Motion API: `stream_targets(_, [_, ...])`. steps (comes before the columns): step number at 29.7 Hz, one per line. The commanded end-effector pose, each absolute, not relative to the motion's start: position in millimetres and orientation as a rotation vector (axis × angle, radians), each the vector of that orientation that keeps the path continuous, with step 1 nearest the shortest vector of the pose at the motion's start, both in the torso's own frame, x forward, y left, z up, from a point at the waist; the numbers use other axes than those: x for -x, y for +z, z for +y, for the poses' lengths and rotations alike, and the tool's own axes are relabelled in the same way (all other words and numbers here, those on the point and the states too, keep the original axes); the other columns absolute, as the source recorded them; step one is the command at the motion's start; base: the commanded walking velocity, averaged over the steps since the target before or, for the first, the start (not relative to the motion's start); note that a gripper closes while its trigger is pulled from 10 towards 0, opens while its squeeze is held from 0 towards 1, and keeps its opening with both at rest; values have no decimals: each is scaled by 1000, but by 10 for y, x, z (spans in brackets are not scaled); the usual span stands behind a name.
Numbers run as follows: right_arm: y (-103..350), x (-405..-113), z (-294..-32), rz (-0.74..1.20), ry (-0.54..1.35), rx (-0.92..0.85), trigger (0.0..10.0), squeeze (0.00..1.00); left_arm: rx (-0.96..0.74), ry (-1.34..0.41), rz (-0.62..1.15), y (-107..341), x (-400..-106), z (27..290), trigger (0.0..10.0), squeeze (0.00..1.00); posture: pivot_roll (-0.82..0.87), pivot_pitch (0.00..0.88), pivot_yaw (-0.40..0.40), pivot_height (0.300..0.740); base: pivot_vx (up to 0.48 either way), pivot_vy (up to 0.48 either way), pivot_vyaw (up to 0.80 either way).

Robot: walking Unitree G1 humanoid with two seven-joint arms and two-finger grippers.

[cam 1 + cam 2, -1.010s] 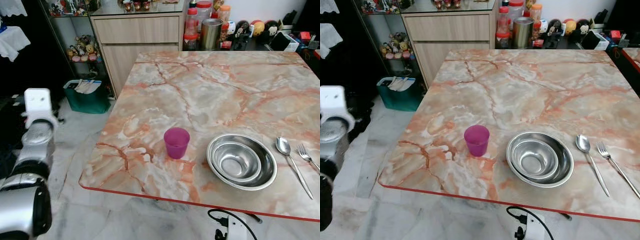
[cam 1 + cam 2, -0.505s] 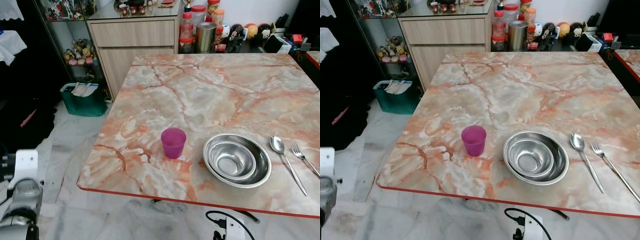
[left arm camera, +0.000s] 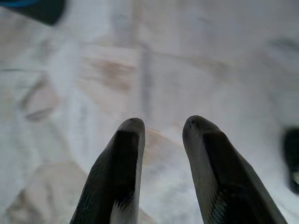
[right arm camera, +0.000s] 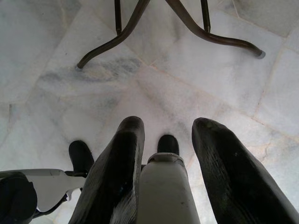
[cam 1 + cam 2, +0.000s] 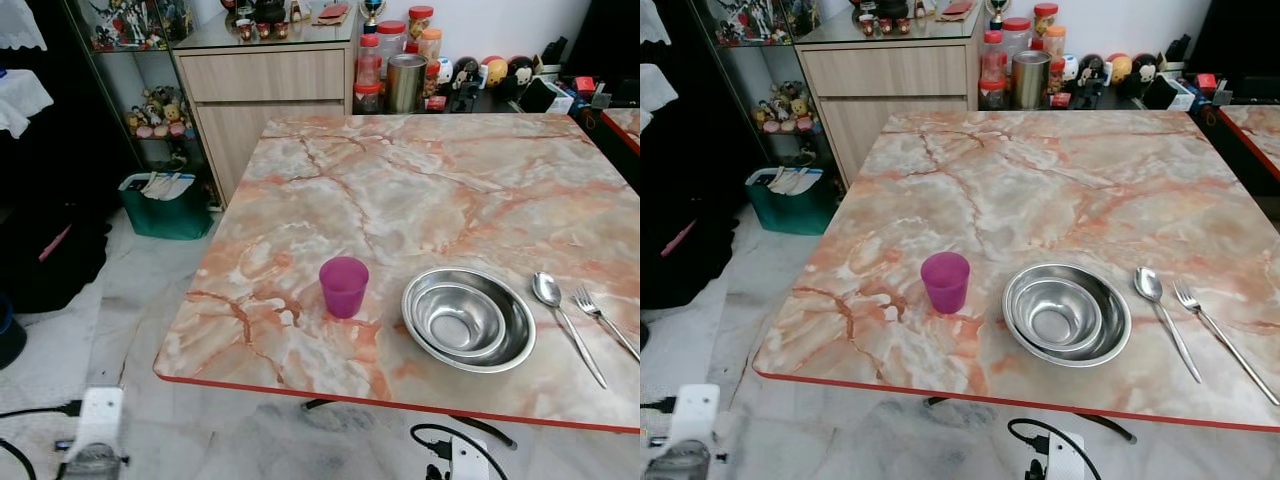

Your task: Setting the table

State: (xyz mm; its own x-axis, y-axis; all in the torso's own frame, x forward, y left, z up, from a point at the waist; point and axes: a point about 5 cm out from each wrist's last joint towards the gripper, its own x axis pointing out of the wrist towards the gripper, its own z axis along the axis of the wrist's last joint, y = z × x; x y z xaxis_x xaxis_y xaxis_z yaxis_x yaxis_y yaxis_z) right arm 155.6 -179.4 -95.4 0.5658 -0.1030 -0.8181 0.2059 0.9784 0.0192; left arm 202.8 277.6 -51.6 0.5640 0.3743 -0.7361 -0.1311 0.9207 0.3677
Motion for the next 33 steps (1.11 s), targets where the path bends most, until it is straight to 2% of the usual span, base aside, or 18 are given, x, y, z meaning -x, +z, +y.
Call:
stream_targets(1, [-963, -1539, -1773, 962, -169, -108, 10000, 0, -313, 278, 951, -544, -1979, 2780, 10000, 0, -13, 0, 74, 740, 0, 0, 0])
stream_targets(10, [-958, -1560, -1760, 961, -160, -105, 10000, 0, -250, 142, 1014, -688, -1904, 2490, 10000, 0, -19, 0, 73, 740, 0, 0, 0])
stream_targets(14, [-941, -1596, -1775, 949, -176, -116, 10000, 0, -144, 127, 1008, -712, -1935, 2351, 10000, 0, -23, 0, 68, 740, 0, 0, 0])
stream_targets(18, [-935, -1606, -1813, 950, -183, -114, 10000, 0, -138, 124, 1024, -739, -1924, 2271, 10000, 0, -21, 0, 61, 740, 0, 0, 0])
stream_targets(25, [-930, -1615, -1828, 950, -187, -115, 10000, 0, -77, 181, 999, -741, -1918, 2270, 10000, 0, -26, 0, 56, 740, 0, 0, 0])
stream_targets(27, [-928, -1620, -1836, 951, -188, -114, 10000, 0, 20, 208, 971, -734, -1937, 2247, 10000, 0, -34, 0, 56, 740, 0, 0, 0])
stream_targets(33, [-922, -1636, -1843, 950, -187, -113, 10000, 0, 88, 254, 970, -738, -1935, 2242, 10000, 0, -34, 13, 48, 740, 0, 0, 0])
